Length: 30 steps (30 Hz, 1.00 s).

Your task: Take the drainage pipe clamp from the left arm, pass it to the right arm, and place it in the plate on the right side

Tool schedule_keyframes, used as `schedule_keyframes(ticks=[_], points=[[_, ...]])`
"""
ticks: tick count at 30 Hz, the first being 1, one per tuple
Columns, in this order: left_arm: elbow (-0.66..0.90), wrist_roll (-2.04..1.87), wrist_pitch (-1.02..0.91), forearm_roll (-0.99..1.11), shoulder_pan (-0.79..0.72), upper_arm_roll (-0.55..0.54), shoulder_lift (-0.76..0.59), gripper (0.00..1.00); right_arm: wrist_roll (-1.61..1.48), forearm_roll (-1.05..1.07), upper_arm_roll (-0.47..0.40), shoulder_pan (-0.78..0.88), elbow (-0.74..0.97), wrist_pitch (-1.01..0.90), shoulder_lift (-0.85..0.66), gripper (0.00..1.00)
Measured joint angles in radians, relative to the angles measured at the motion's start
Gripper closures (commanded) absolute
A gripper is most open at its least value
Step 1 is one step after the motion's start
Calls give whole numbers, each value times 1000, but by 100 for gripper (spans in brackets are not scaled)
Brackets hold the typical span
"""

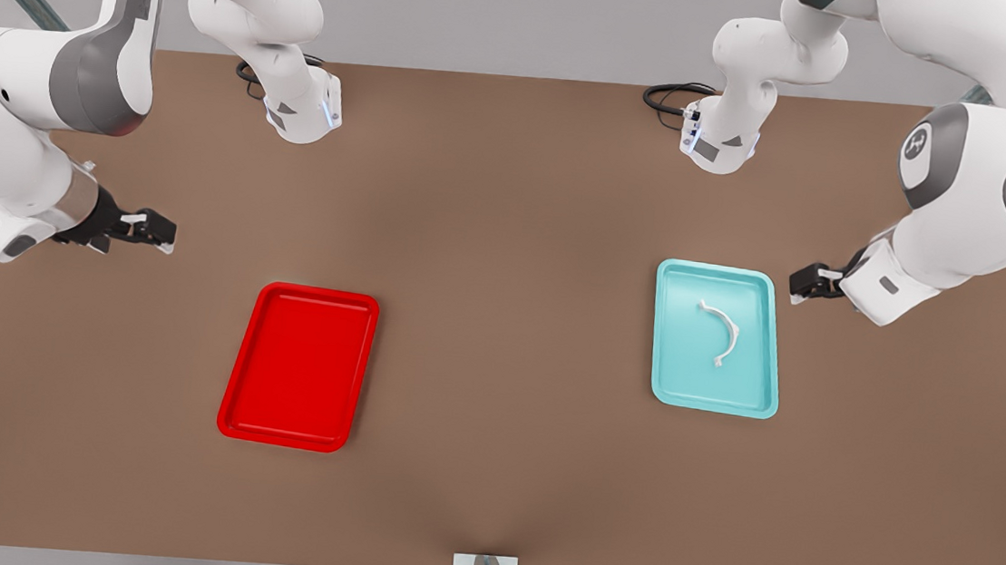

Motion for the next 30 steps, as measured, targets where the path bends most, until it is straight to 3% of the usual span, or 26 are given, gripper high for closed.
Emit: schedule_keyframes(ticks=[3,9,15,21,30], points=[[-56,-9,27,3,3,4,-6,0,-5,0,0,-5,-1,12,0,0],[-628,-236,331,4,30,9,-211,0,-12,1,1,-7,-1,24,0,0],[-968,-568,728,73,55,9,-215,0,-18,1,1,-7,0,29,0,0],[-1107,-837,967,92,51,5,-159,0,-21,1,1,-7,0,31,0,0],[-1151,-1115,1086,96,-22,4,-40,0,-25,1,1,-7,-1,31,0,0]])
